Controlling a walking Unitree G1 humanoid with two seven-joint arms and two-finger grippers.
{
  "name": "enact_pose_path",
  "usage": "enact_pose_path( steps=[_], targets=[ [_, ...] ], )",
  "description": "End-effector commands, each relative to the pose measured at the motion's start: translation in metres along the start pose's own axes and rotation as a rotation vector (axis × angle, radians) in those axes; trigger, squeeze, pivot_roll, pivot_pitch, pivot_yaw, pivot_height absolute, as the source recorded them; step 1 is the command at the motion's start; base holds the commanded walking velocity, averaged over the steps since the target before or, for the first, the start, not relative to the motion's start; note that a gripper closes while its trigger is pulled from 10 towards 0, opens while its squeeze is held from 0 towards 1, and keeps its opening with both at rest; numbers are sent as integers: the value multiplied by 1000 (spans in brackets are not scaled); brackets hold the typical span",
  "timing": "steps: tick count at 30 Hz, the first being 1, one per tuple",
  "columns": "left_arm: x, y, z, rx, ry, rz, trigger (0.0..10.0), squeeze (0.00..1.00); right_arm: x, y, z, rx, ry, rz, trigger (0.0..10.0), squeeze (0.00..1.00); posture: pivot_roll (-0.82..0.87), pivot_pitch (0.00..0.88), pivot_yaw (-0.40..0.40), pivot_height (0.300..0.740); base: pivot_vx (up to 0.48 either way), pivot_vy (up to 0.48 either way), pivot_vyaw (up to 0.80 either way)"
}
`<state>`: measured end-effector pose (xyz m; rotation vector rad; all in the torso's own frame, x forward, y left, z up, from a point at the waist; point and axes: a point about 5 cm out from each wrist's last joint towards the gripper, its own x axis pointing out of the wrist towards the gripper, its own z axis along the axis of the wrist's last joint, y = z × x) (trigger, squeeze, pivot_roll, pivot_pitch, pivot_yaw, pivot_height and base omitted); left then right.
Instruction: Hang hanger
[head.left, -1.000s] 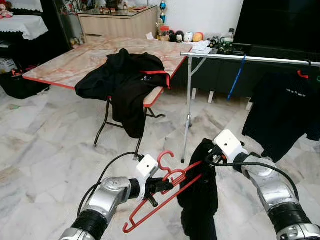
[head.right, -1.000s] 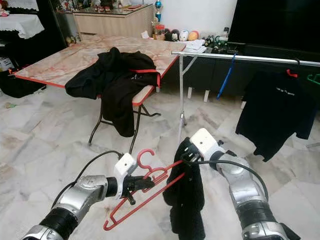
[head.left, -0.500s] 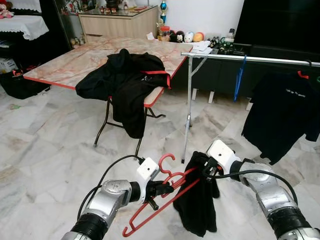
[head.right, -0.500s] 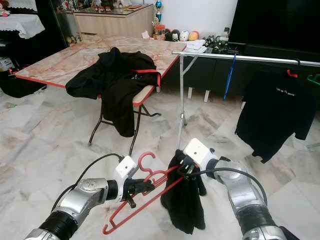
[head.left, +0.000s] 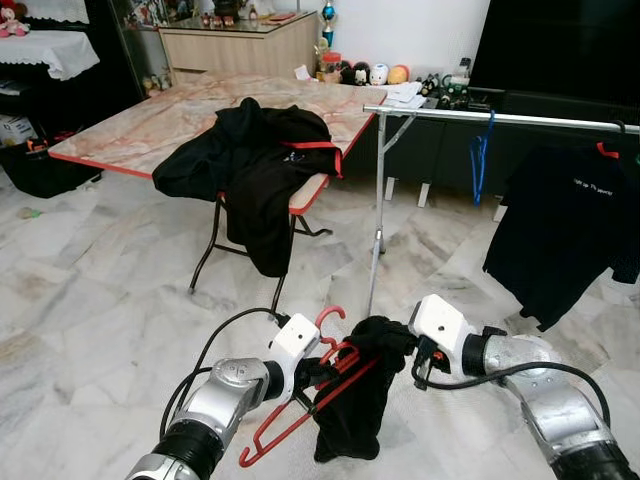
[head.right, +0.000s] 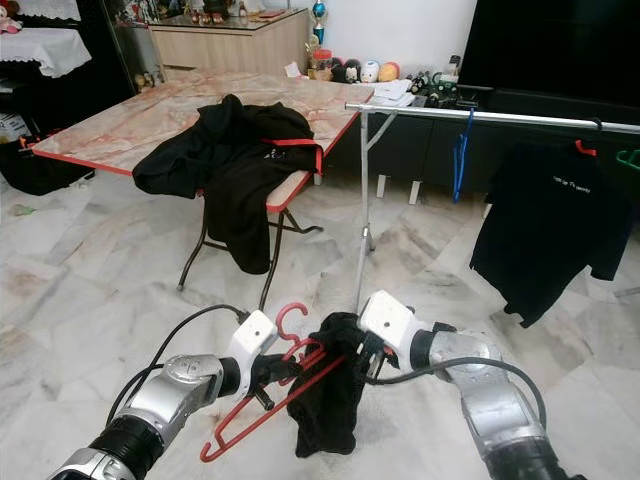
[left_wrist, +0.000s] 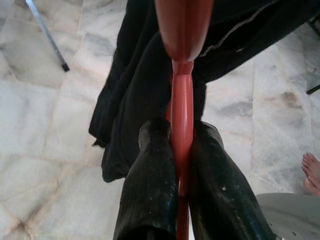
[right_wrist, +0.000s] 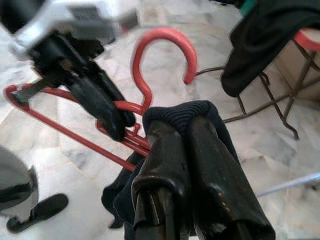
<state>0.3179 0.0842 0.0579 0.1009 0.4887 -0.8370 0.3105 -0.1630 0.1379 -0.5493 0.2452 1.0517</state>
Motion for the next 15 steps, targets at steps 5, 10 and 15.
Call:
enact_pose_path(
  steps=[5, 10, 15],
  targets=[
    [-1, 9, 3, 28, 21, 69, 10000, 0, -2, -18, -6, -34, 115, -176, 10000, 0, -86, 4, 61, 740, 0, 0, 0],
    [-3, 11, 1, 36, 28, 59, 10000, 0, -6, -26, -20, -1, 208, -279, 10000, 0, -82, 3, 61, 740, 0, 0, 0],
    [-7, 16, 2, 48, 29, 67, 10000, 0, -4, -26, -24, 7, 231, -297, 10000, 0, -79, 5, 57, 740, 0, 0, 0]
  ],
)
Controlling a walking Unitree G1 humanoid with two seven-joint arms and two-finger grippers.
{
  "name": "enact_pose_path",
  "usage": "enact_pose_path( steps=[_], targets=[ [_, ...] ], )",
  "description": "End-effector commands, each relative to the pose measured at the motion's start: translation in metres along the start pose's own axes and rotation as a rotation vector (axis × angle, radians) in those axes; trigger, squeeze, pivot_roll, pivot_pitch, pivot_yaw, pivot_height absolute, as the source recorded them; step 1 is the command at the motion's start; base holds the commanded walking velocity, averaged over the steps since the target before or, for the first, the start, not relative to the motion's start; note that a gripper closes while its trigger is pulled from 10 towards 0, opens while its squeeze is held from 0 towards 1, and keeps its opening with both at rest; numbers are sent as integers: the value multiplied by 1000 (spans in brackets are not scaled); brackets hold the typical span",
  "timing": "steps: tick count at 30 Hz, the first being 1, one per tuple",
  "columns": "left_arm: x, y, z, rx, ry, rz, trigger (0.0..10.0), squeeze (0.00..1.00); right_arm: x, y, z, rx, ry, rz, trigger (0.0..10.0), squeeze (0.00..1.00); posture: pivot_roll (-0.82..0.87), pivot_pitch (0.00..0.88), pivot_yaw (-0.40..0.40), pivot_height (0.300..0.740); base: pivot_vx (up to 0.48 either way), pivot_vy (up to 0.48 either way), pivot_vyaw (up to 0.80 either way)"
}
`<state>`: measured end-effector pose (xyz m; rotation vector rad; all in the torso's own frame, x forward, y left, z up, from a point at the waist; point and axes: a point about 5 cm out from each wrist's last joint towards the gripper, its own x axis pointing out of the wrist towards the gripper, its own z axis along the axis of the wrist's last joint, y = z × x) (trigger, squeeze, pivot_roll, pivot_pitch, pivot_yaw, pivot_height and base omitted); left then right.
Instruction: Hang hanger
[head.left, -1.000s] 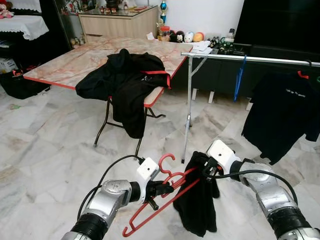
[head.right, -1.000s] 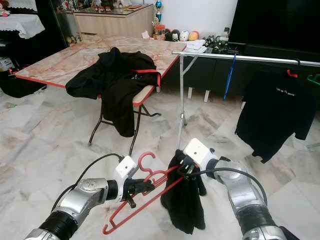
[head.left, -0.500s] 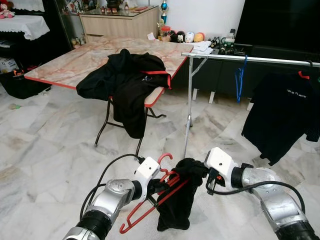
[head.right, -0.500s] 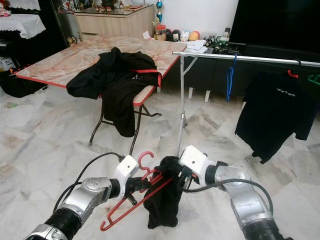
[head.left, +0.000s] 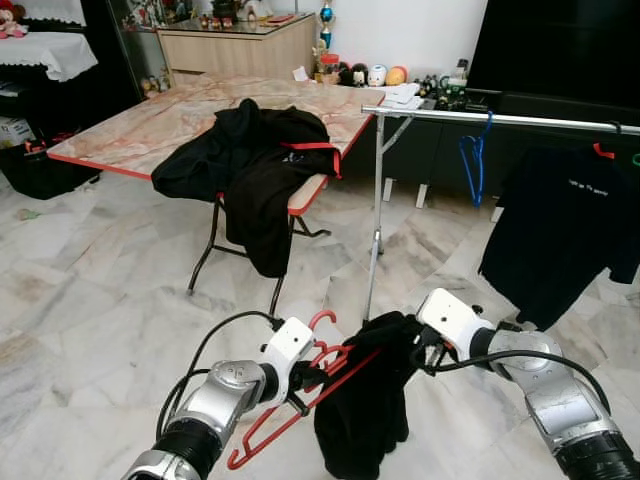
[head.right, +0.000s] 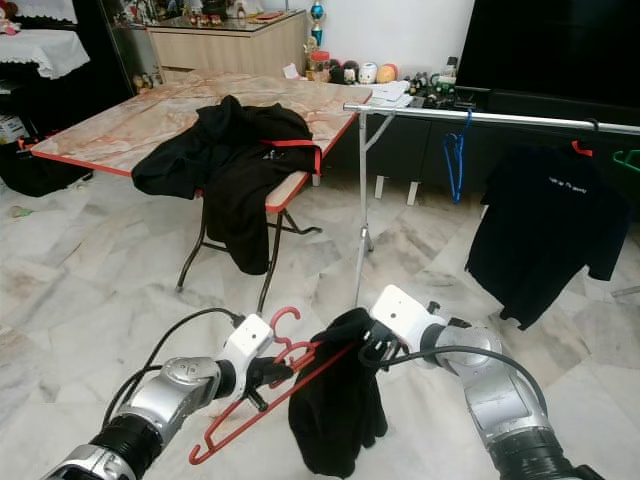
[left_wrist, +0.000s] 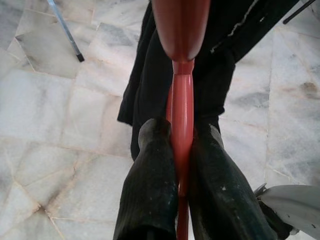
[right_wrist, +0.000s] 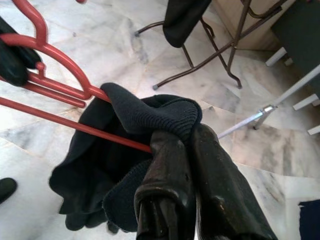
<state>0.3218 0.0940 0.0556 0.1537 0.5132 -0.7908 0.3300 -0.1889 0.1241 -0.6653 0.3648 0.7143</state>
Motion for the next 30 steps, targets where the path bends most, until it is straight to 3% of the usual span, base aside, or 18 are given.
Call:
enact_pose_path(
  steps=[1, 13, 26, 27, 28, 30],
  targets=[
    [-4, 7, 5, 24, -13, 17, 10000, 0, 1, -3, 2, -10, 5, -18, 10000, 0, -77, 6, 56, 740, 0, 0, 0],
    [0, 1, 8, 24, -36, -5, 10000, 0, -7, 20, 36, 8, -209, 208, 10000, 0, -84, 9, 57, 740, 0, 0, 0],
    [2, -5, 14, 19, -82, -49, 10000, 0, -18, 38, 45, -47, -267, 372, 10000, 0, -86, 9, 59, 740, 0, 0, 0],
    [2, -5, 16, 11, -92, -54, 10000, 0, -16, 35, 37, -64, -207, 346, 10000, 0, -86, 9, 59, 740, 0, 0, 0],
    [3, -6, 17, 2, -105, -57, 10000, 0, -12, 27, 19, -105, -57, 278, 10000, 0, -89, 9, 60, 740, 0, 0, 0],
    [3, -7, 18, -8, -118, -61, 10000, 0, -11, 17, -3, -165, 115, 196, 10000, 0, -93, 10, 62, 740, 0, 0, 0]
  ],
)
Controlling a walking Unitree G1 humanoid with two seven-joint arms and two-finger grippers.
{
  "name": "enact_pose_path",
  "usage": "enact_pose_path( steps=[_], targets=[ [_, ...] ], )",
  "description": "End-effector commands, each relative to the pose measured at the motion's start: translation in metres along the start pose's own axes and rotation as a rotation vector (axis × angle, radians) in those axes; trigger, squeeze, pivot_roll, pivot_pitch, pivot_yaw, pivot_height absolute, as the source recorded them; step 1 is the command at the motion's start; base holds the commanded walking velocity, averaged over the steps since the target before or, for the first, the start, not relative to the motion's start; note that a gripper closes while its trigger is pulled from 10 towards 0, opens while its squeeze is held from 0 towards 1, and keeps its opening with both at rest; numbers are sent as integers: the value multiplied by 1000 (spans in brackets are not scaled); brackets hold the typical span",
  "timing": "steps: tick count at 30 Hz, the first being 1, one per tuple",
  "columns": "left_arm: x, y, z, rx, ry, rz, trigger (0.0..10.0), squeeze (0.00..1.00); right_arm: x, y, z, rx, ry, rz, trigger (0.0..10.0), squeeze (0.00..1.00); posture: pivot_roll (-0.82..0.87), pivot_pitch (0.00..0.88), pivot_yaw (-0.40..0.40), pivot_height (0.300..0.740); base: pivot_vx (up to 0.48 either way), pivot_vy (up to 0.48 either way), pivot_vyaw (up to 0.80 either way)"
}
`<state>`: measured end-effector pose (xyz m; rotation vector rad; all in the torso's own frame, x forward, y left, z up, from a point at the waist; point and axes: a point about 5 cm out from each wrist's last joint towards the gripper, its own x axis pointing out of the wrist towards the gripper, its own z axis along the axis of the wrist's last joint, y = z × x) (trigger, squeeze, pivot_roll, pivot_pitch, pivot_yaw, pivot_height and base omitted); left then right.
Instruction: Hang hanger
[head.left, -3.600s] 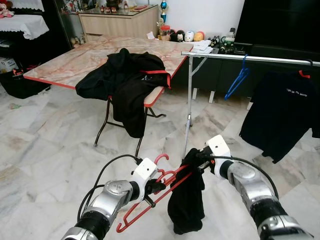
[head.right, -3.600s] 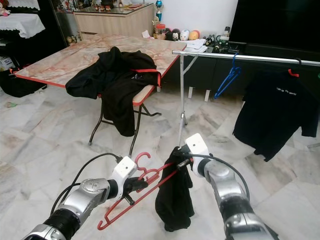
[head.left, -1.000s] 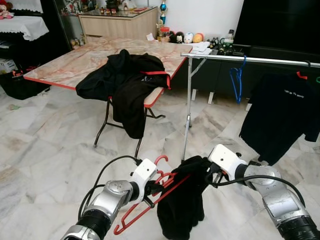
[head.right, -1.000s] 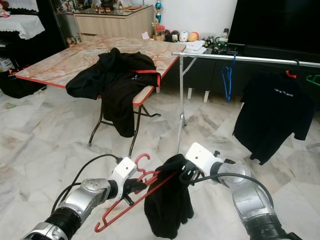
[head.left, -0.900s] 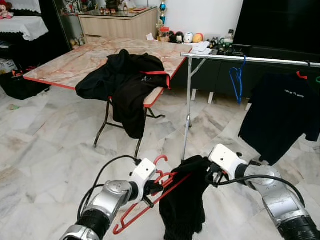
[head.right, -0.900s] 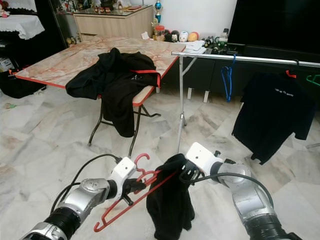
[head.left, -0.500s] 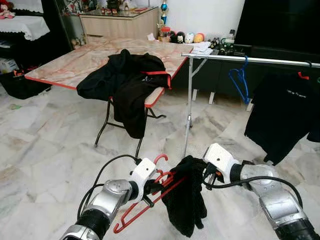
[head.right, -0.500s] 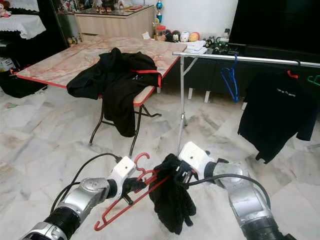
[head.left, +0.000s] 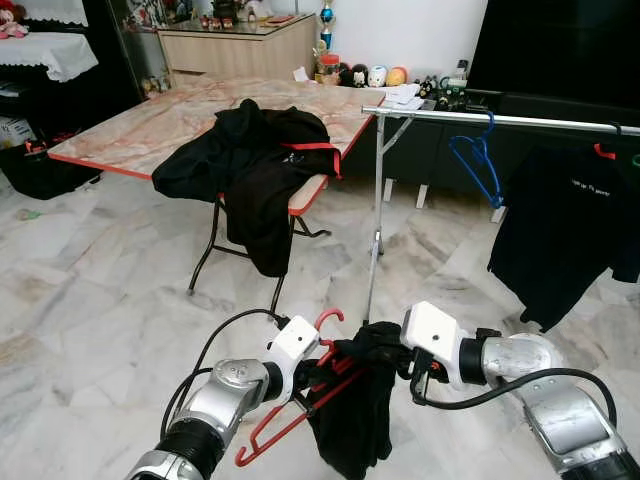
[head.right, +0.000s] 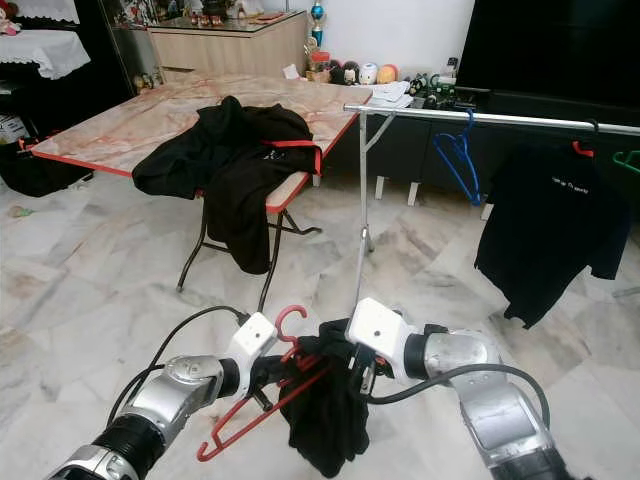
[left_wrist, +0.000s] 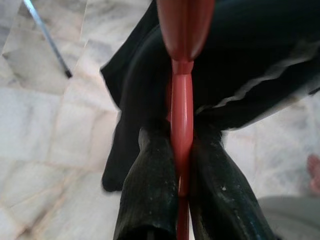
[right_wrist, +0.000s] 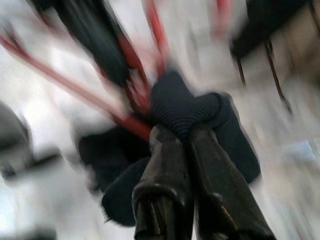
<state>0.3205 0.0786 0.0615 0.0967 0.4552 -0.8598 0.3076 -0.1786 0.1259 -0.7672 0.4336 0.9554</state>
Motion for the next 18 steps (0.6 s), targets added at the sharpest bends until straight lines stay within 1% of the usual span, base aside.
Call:
enact_pose_path(
  steps=[1, 5, 7, 8, 9, 11, 12, 14, 16, 18],
  targets=[
    [-2, 4, 10, 0, -54, 11, 10000, 0, -1, -5, -18, -45, 149, -48, 10000, 0, -92, 10, 61, 740, 0, 0, 0],
    [-2, 4, 14, -12, -81, 20, 10000, 0, -2, -6, -19, -22, 129, -62, 10000, 0, -88, 12, 60, 740, 0, 0, 0],
    [-2, 5, 18, -31, -113, 28, 10000, 0, -2, -3, -6, 0, 39, -37, 10000, 0, -91, 14, 59, 740, 0, 0, 0],
    [-2, 5, 18, -31, -113, 28, 10000, 0, -2, -3, -6, 0, 39, -37, 10000, 0, -91, 14, 59, 740, 0, 0, 0],
    [-3, 6, 21, -48, -133, 30, 10000, 0, -2, 0, 2, 8, -20, -7, 10000, 0, -91, 16, 59, 740, 0, 0, 0],
    [-3, 6, 24, -65, -156, 24, 10000, 0, -3, 4, 12, 17, -99, 27, 10000, 0, -91, 16, 59, 740, 0, 0, 0],
    [-3, 6, 24, -65, -156, 24, 10000, 0, -3, 4, 12, 17, -99, 27, 10000, 0, -91, 16, 59, 740, 0, 0, 0],
    [-2, 3, 25, -79, -164, -4, 10000, 0, -3, 6, 18, 13, -147, 40, 10000, 0, -92, 15, 58, 740, 0, 0, 0],
    [-2, 0, 24, -89, -161, -34, 10000, 0, -6, 9, 28, 6, -222, 80, 10000, 0, -92, 15, 58, 740, 0, 0, 0],
    [-2, -2, 23, -92, -159, -47, 10000, 0, -6, 10, 30, 3, -239, 89, 10000, 0, -94, 16, 57, 740, 0, 0, 0]
  ],
)
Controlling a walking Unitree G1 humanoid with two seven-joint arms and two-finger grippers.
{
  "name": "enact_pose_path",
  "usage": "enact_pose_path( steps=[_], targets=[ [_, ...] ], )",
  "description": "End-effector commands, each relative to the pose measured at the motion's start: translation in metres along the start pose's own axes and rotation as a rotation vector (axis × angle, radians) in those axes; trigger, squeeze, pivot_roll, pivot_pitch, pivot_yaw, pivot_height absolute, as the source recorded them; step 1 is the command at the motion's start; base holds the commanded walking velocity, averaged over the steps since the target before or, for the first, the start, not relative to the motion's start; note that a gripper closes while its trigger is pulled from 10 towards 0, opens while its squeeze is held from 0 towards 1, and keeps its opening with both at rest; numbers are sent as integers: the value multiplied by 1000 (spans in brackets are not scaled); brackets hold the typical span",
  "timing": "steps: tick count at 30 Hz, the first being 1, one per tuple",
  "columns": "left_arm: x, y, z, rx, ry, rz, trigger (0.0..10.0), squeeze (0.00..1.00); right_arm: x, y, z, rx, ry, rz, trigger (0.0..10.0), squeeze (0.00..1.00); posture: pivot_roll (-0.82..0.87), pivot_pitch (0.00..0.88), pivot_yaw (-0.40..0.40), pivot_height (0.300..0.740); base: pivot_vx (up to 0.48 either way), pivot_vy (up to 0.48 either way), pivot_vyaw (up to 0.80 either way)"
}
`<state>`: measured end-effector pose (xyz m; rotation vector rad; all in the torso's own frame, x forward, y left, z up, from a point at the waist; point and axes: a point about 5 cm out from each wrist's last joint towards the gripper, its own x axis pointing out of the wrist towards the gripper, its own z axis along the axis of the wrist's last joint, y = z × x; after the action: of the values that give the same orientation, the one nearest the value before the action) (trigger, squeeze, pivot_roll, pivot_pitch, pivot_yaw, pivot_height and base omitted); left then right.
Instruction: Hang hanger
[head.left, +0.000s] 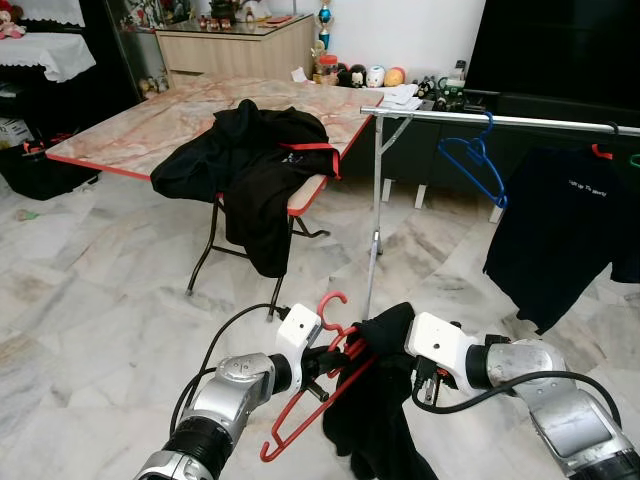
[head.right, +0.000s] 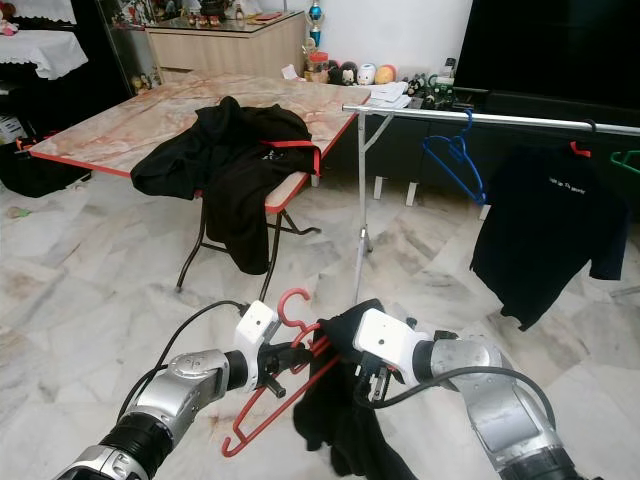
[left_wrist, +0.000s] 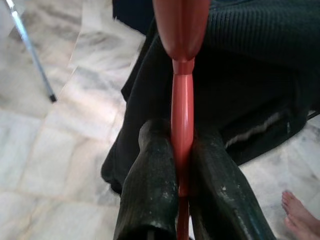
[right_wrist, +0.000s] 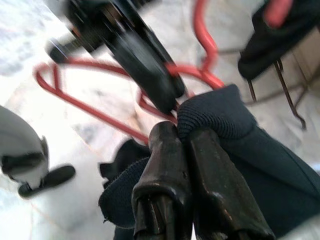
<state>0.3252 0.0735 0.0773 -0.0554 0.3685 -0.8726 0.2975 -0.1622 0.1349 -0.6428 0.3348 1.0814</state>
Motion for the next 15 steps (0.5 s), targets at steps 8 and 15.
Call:
enact_pose_path(
  steps=[8, 15],
  targets=[
    [0, -7, 5, -13, -21, -72, 10000, 0, -7, -16, 1, -81, 30, -86, 10000, 0, -92, 16, 55, 740, 0, 0, 0],
    [-1, -8, 7, -21, -32, -71, 10000, 0, -10, -2, 10, -69, -33, 42, 10000, 0, -96, 19, 56, 740, 0, 0, 0]
  ],
)
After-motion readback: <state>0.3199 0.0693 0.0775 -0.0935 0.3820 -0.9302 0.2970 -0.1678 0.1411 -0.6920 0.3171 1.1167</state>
